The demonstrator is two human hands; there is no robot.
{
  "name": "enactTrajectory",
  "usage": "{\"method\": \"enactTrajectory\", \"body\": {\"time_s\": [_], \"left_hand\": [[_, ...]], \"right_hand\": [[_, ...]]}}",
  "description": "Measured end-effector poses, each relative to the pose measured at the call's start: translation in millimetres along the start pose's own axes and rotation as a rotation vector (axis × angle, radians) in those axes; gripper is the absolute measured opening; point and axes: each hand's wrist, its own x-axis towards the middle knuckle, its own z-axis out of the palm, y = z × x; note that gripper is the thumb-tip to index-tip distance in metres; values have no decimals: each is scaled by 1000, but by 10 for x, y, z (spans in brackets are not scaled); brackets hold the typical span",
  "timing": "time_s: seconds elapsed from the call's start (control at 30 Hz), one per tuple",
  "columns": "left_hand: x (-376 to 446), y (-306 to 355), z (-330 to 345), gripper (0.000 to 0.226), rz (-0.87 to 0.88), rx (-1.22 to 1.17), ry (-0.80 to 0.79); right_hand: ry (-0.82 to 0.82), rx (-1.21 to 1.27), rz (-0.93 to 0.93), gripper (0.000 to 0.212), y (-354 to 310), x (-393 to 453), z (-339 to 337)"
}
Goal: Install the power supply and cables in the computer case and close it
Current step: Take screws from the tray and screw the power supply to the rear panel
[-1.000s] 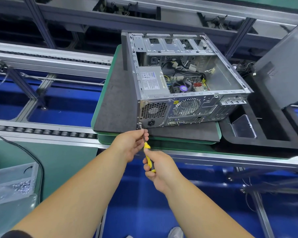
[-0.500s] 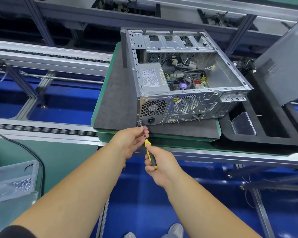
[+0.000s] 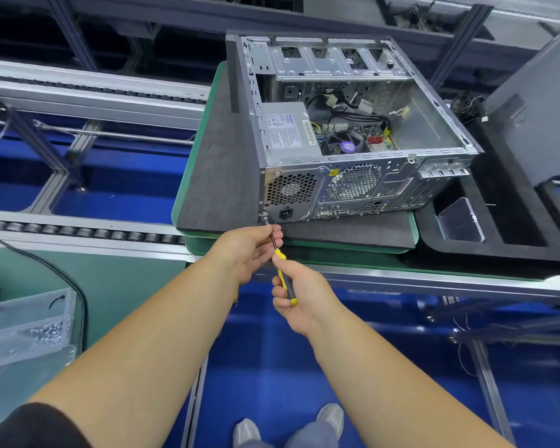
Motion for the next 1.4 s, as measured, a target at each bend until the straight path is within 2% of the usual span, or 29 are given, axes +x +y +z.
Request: {"method": "enactTrajectory", "body": {"time_s": [0.07,0.2,0.4,0.47,0.6,0.67,0.77,0.9,0.97,1.03,1.13,1.2,1.4], "left_hand": [[-5,6,3,14,-2,-12,18],[19,-2,-3,7,2,-12,53],[18,-6,-11,14,33,7,42],[5,-7,-26,16,65,-5,16],[-2,-2,6,15,108,14,59],[13,-3,18,15,108,19,81],[41,-13,-1,10,107,2,84],[74,-17,-34,5,106,-9,111],[84,-12,-35,5,89,-7,111],[89,-6,-35,6,75,-8,95],[91,4,-33,10,80,-17,61],[89,9,-29,10,76,-22,50],[104,6,-43,11,67,-31,54]], "right_hand": [[11,-25,-9,20,15,-6,0],[52,-125,8,37,5,-5,37],[20,-65,30,48,-16,27,42],[-19,-24,11,44,-7,29,24],[-28,-12,-78,18,40,25,14],[-16,-12,-100,16,47,25,18],[-9,-30,-80,24,49,23,31],[24,-107,-30,49,49,28,78],[7,-85,-1,52,30,33,102],[-21,-38,14,47,3,23,111],[-29,-9,-10,27,-12,8,100],[-19,-25,-30,24,-16,6,87],[53,-152,2,49,-51,37,82]]}}
